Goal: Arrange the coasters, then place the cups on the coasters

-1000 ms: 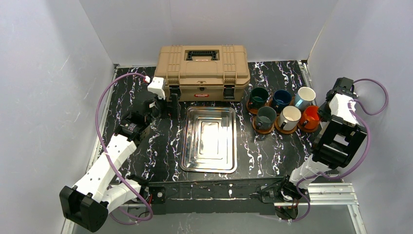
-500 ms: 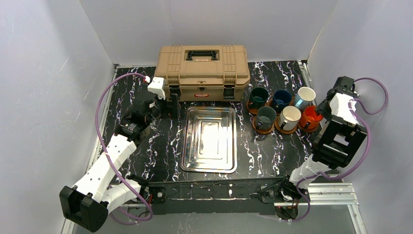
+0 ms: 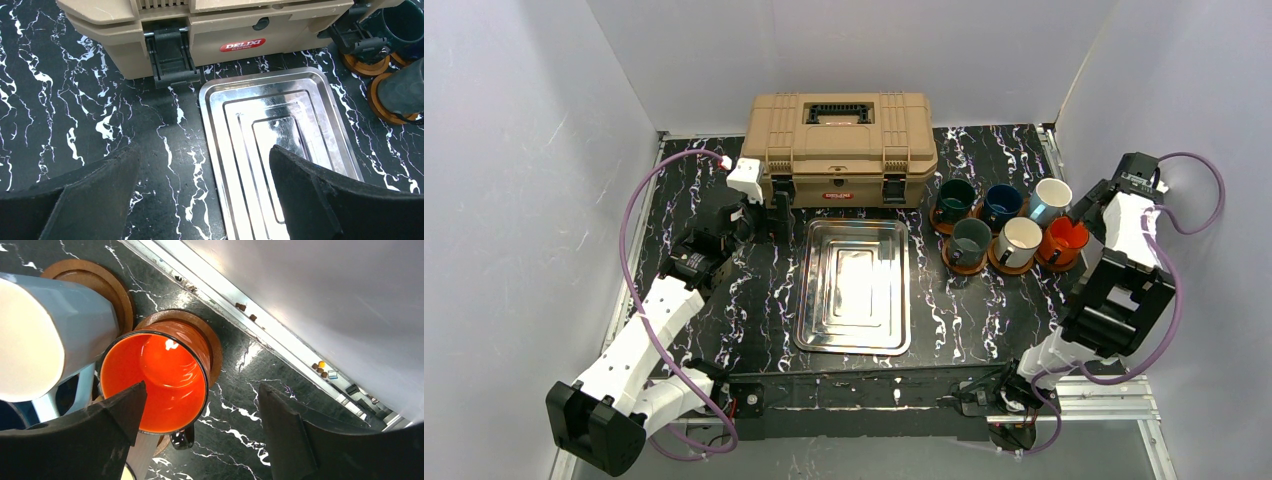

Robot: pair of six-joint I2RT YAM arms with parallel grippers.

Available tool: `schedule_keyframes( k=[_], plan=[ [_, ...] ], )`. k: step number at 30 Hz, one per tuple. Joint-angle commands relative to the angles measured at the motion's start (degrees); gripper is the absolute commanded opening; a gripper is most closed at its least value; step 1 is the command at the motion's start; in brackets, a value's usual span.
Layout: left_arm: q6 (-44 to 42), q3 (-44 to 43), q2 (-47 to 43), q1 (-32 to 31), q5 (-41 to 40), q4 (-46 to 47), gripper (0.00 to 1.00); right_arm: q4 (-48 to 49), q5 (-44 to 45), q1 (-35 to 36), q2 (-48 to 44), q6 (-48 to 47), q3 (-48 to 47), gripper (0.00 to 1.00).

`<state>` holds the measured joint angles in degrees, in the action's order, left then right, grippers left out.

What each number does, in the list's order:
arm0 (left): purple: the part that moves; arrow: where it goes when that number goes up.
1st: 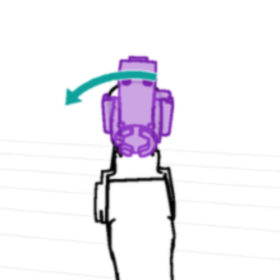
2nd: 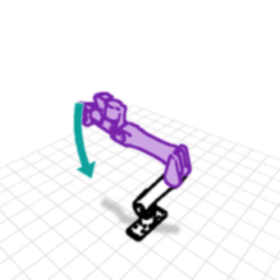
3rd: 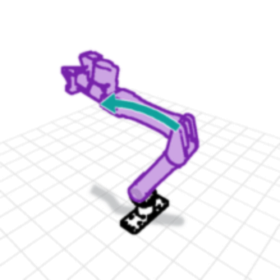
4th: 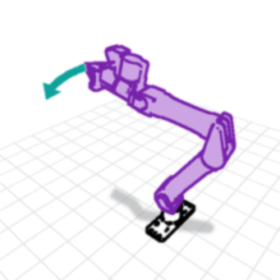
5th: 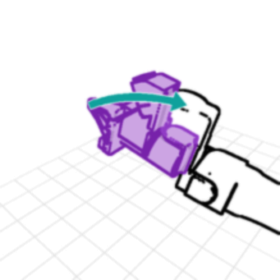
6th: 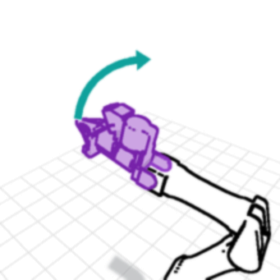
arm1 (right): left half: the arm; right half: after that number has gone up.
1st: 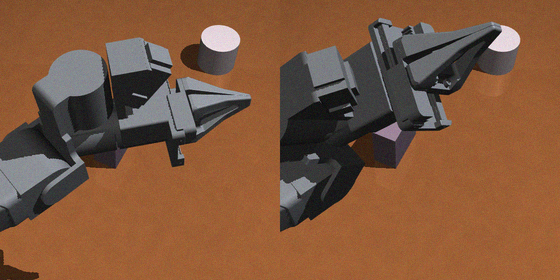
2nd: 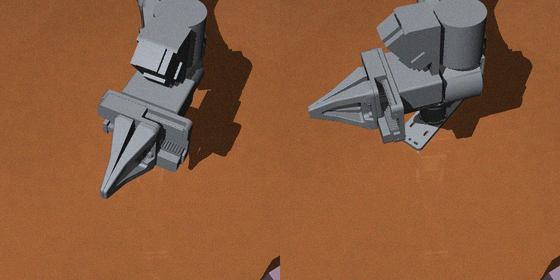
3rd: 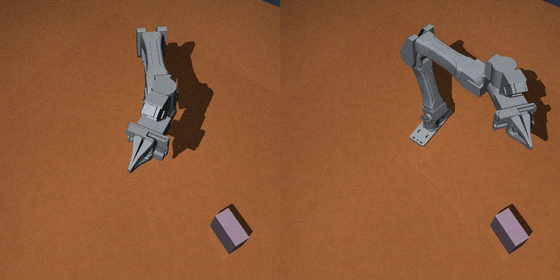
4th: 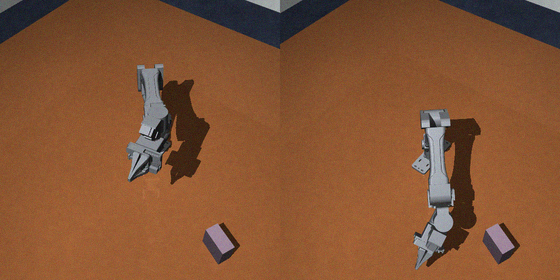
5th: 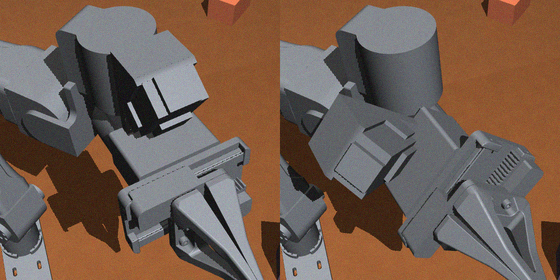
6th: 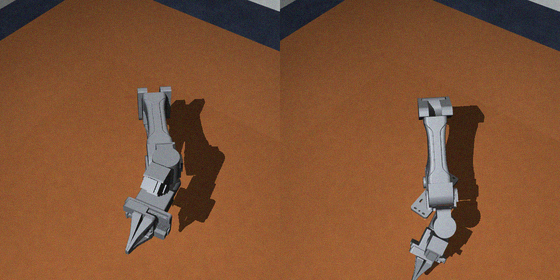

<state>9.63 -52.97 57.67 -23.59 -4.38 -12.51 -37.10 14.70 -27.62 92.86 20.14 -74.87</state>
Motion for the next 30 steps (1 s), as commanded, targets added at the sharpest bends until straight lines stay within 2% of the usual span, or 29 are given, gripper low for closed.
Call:
schedule_keyframes(
  k=[1, 7, 14, 20, 27, 30],
  plan=[
    [-0.3, -1.3, -0.4, -0.2, -2.1, -0.6, 0.98, 1.7, -0.7, -0.5, -4.9, 1.5, -0.5, 0.92],
    [0.5, -1.1, -0.5, -0.1, -1.0, -0.2, 0.98, 2.5, -2.8, -0.5, -9.4, 1.9, 1.6, 0.98],
    [1.5, -1.8, -0.5, 1.3, -0.7, -1.1, 0.98, 2.9, -6.0, 1.1, -15.4, 1.6, 2.6, 0.99],
    [3.9, -2.5, 0.1, 5.1, 0.4, -2.0, 0.98, 4.8, -0.2, 13.0, -18.2, -0.2, 1.7, 0.99],
    [11.4, -6.3, 2.7, 15.1, 9.1, -5.9, 0.98, 10.0, -0.8, 24.7, -21.6, -5.8, 1.2, 0.99],
    [13.5, -9.7, 2.5, 18.7, 10.9, -9.6, 0.98, 13.1, -3.3, 27.4, -25.7, -9.8, 2.4, 0.99]
  ],
)
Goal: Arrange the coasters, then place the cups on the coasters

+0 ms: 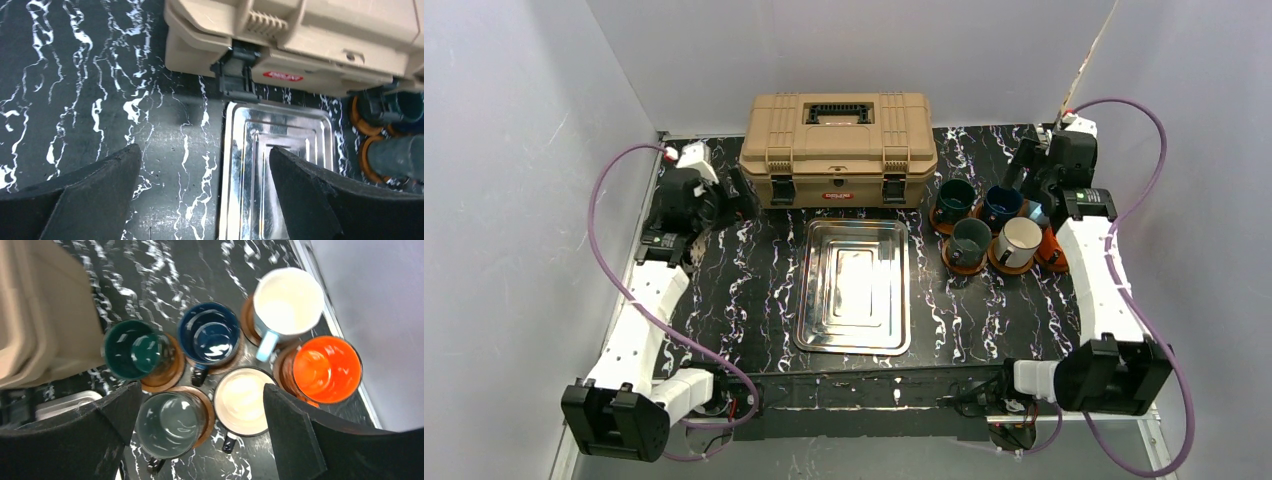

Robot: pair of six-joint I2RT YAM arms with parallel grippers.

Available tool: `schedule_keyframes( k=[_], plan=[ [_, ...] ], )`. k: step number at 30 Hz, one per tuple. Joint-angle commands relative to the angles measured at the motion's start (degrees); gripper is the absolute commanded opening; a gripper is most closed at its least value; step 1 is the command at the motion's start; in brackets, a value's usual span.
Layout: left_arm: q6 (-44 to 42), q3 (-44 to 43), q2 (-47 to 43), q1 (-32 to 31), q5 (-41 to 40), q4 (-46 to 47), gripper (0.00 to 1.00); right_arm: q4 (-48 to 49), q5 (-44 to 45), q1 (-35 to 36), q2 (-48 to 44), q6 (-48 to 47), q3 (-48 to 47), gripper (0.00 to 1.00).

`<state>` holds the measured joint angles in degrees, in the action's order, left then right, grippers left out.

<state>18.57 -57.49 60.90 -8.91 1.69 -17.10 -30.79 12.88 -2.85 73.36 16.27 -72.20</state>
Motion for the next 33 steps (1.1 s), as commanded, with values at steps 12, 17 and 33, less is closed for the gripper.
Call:
schedule_keyframes(
  k=[12, 17, 33],
  plan=[
    [-3.6, 1.6, -17.6, 5.1, -10.4, -2.3, 0.98, 24.7, -8.6, 2.7, -27.0, -11.4, 19.3, 0.99],
    [-6.7, 6.7, -21.5, 5.1, -12.9, 1.2, 0.98, 26.4, -8.0, 2.8, -31.6, -10.6, 23.1, 0.99],
    [-6.6, 7.7, -22.8, 5.1, -12.3, 2.1, 0.98, 24.6, -8.8, 2.7, -31.4, -10.6, 21.0, 0.99]
  ],
)
